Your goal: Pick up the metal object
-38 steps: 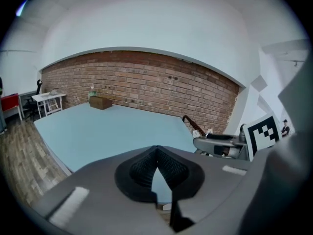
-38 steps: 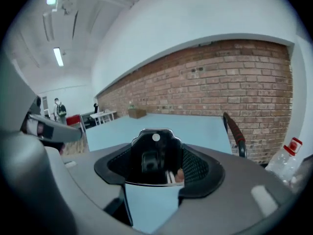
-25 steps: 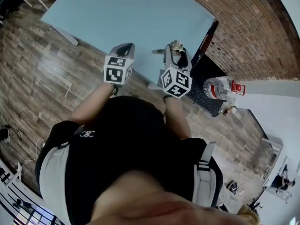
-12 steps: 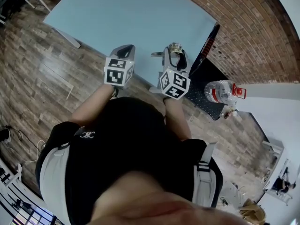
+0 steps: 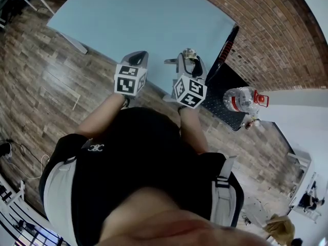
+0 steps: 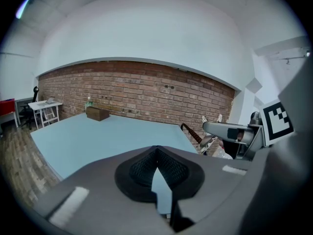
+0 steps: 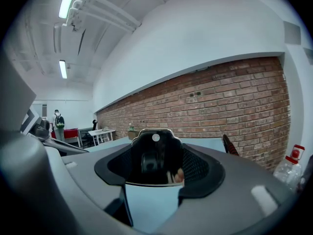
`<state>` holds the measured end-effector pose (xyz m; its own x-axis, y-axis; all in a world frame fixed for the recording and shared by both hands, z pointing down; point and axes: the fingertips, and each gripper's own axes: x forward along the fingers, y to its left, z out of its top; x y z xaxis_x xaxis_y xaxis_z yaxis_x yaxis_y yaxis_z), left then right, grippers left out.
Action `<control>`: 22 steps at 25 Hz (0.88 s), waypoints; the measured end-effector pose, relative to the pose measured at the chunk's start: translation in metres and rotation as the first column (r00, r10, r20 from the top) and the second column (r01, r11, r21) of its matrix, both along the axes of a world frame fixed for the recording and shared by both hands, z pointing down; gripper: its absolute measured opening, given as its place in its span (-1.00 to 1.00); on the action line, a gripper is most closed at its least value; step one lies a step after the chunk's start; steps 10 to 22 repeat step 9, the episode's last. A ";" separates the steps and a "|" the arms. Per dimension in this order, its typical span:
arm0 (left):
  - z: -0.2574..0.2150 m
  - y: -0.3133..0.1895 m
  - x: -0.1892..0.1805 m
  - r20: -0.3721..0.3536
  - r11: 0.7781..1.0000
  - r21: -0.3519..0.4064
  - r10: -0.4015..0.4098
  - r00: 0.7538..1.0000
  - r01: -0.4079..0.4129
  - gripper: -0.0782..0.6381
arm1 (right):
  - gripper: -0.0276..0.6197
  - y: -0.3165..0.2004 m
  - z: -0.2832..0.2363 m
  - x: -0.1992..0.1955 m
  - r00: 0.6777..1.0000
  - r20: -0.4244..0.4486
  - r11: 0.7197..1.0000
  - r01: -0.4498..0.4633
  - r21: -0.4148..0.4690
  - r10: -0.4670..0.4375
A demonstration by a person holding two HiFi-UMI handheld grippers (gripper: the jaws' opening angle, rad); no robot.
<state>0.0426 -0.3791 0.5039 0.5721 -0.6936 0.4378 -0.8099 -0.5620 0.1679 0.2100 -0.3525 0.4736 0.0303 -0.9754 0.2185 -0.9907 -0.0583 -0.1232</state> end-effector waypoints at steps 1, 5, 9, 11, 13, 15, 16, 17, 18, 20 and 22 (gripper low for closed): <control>0.001 0.000 0.000 0.002 1.000 0.000 0.001 1.000 -0.001 -0.78 | 0.01 0.001 0.002 0.000 1.000 0.004 1.000 -0.001 -0.005 0.001; 0.001 0.002 0.001 0.008 1.000 0.000 0.004 1.000 -0.004 -0.78 | 0.01 0.004 0.008 0.001 1.000 0.008 1.000 -0.004 -0.021 0.005; 0.002 0.004 0.004 0.013 1.000 -0.001 0.008 1.000 -0.008 -0.78 | 0.01 0.006 0.012 0.004 1.000 0.006 0.999 -0.007 -0.032 0.007; 0.002 0.004 0.004 0.013 1.000 -0.001 0.008 1.000 -0.008 -0.78 | 0.01 0.006 0.012 0.004 1.000 0.006 0.999 -0.007 -0.032 0.007; 0.002 0.004 0.004 0.013 1.000 -0.001 0.008 1.000 -0.008 -0.78 | 0.01 0.006 0.012 0.004 1.000 0.006 0.999 -0.007 -0.032 0.007; 0.002 0.004 0.004 0.013 1.000 -0.001 0.008 1.000 -0.008 -0.78 | 0.01 0.006 0.012 0.004 1.000 0.006 0.999 -0.007 -0.032 0.007; 0.002 0.004 0.004 0.013 1.000 -0.001 0.008 1.000 -0.008 -0.78 | 0.01 0.006 0.012 0.004 1.000 0.006 0.999 -0.007 -0.032 0.007; 0.002 0.004 0.004 0.013 1.000 -0.001 0.008 1.000 -0.008 -0.78 | 0.01 0.006 0.012 0.004 1.000 0.006 0.999 -0.007 -0.032 0.007; 0.002 0.004 0.004 0.013 1.000 -0.001 0.008 1.000 -0.008 -0.78 | 0.01 0.006 0.012 0.004 1.000 0.006 0.999 -0.007 -0.032 0.007; 0.002 0.004 0.004 0.013 1.000 -0.001 0.008 1.000 -0.008 -0.78 | 0.01 0.006 0.012 0.004 1.000 0.006 0.999 -0.007 -0.032 0.007; 0.002 0.004 0.004 0.013 1.000 -0.001 0.008 1.000 -0.008 -0.78 | 0.01 0.006 0.012 0.004 1.000 0.006 0.999 -0.007 -0.032 0.007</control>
